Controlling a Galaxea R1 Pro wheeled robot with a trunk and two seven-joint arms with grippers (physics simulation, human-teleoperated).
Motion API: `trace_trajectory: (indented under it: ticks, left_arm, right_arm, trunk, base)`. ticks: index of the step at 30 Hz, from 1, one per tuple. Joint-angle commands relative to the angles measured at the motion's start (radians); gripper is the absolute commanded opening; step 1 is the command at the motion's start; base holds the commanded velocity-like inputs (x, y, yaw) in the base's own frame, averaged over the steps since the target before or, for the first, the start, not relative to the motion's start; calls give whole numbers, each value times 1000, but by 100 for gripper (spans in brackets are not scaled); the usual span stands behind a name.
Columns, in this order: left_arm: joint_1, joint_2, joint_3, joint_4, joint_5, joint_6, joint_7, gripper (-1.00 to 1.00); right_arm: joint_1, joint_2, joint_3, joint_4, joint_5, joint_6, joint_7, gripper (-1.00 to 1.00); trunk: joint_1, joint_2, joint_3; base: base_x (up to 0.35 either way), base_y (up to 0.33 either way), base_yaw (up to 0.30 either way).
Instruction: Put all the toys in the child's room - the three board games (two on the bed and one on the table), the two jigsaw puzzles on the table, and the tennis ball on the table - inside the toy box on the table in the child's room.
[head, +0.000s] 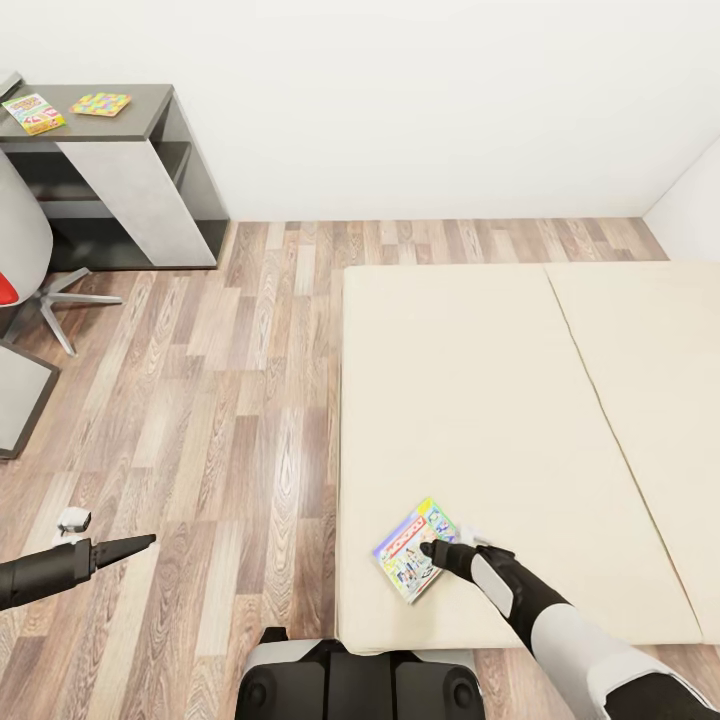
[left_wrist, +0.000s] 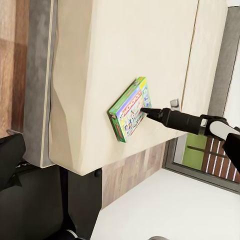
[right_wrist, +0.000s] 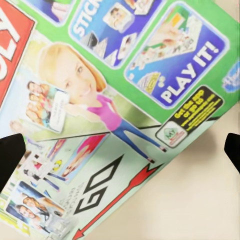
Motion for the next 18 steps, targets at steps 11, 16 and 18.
trace_trajectory:
  ticks: [11, 16, 18]
  left_arm:
    - [0, 0, 1, -1, -9, 10, -8, 100]
    - [-1, 0, 1, -1, -10, 10, -8, 100]
    - [-1, 0, 1, -1, -11, 10, -8, 100]
  right_arm:
    - [-2, -1, 0, -3, -1, 1, 1, 100]
    - [-3, -1, -1, -4, 0, 2, 1, 100]
    - [-4, -1, -1, -4, 0, 2, 2, 100]
  trunk:
    - [1, -2, -1]
    - [1, -2, -1]
    - [1, -2, -1]
  base:
    - [0, 0, 0]
    - [0, 0, 0]
    - [0, 0, 0]
